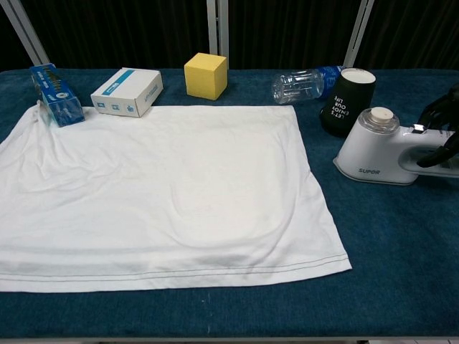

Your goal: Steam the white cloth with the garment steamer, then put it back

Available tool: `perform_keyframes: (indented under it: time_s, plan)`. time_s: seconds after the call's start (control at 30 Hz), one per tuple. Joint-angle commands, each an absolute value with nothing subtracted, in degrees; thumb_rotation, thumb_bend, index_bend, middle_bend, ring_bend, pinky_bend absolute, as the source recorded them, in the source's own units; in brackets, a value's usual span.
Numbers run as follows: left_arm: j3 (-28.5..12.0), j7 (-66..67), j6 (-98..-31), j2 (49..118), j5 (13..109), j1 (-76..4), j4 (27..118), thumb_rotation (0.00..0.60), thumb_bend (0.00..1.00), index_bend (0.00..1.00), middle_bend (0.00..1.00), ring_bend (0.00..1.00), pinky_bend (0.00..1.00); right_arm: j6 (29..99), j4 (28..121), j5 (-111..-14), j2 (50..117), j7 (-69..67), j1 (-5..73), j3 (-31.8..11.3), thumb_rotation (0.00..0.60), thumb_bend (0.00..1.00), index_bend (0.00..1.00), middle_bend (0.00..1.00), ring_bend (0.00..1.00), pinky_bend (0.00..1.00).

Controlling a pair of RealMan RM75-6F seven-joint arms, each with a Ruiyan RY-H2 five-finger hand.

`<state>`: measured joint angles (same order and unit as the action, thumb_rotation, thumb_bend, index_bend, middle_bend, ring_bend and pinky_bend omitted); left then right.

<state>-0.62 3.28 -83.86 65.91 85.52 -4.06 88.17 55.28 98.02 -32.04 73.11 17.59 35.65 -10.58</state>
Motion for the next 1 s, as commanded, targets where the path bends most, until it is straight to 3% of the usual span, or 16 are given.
perform_keyframes:
  time_s: [0.03, 1.0]
  plan:
    - [-0.62, 3.3, -83.9, 65.9, 85.49, -4.02, 88.2, 0.6, 0.3, 0.07, 0.06, 0.0, 0.0, 55.26, 97.73, -32.72, 73.24, 16.9, 35.28, -10.29, 0.6, 0.1, 0.57, 0.6, 0.63, 0.0]
    - [-0.66, 4.04, -83.43, 65.77, 85.45, -4.31, 88.99, 0.6, 0.3, 0.07, 0.06, 0.0, 0.0, 46.89, 96.32, -36.92, 72.22, 7.84, 34.26, -9.54, 0.6, 0.1, 0.66, 0.66, 0.69, 0.0]
